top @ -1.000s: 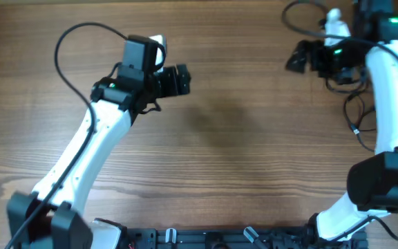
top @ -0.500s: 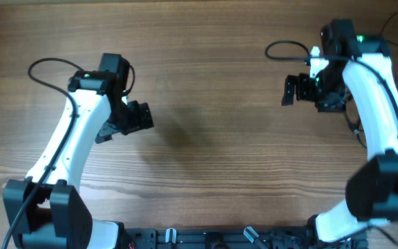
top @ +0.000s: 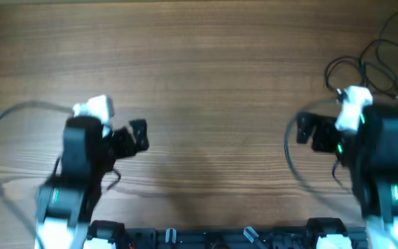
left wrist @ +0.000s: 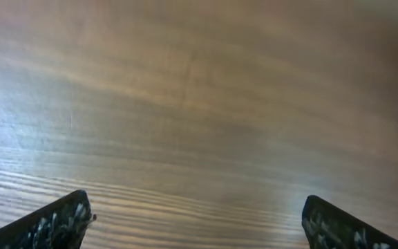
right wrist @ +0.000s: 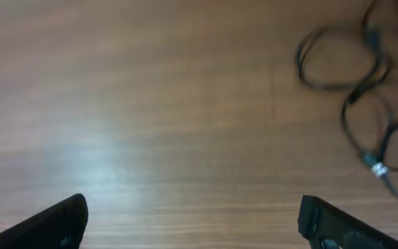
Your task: Untangle cables
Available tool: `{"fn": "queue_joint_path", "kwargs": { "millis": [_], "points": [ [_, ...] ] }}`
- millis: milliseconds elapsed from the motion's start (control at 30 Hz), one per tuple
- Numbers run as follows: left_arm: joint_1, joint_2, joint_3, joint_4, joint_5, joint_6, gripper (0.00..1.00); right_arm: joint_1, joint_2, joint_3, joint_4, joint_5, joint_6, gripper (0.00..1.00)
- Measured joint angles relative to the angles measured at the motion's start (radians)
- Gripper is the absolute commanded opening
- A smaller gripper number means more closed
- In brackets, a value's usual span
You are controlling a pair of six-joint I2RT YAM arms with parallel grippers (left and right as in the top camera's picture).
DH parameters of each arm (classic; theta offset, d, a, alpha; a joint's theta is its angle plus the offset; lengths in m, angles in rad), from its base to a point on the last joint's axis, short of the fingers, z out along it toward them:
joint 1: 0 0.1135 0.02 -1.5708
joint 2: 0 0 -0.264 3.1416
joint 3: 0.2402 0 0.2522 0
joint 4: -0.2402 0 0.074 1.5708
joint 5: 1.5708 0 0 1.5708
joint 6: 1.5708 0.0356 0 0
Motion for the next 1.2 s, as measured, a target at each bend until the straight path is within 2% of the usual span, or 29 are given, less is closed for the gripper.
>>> {"fn": "queue_joint_path", "kwargs": {
  "millis": [100,300,733,1000,1200],
  "points": [
    [0.0,-0.15,-0.032,-0.025,0.0,-0.007,1.0,0.0,-0.123,-0.005,0.001,0.0,0.003,1.0],
    [0.0,-0.294,-0.037,-0.099,0.0,-0.011,1.0,0.0,-0.193,-0.005,0.0,0.001,0.003,1.0],
    [0.0,-0.309,-0.043,-0.254,0.0,-0.012,1.0,0.0,-0.192,-0.006,0.0,0.003,0.003,1.0],
    [0.0,-0.309,-0.043,-0.267,0.0,-0.012,1.0,0.0,-0.206,-0.008,-0.006,0.019,0.002,1.0],
    [0.0,-0.309,-0.043,-0.267,0.0,-0.012,1.0,0.0,-0.291,-0.048,0.144,0.03,-0.012,1.0]
  ]
}}
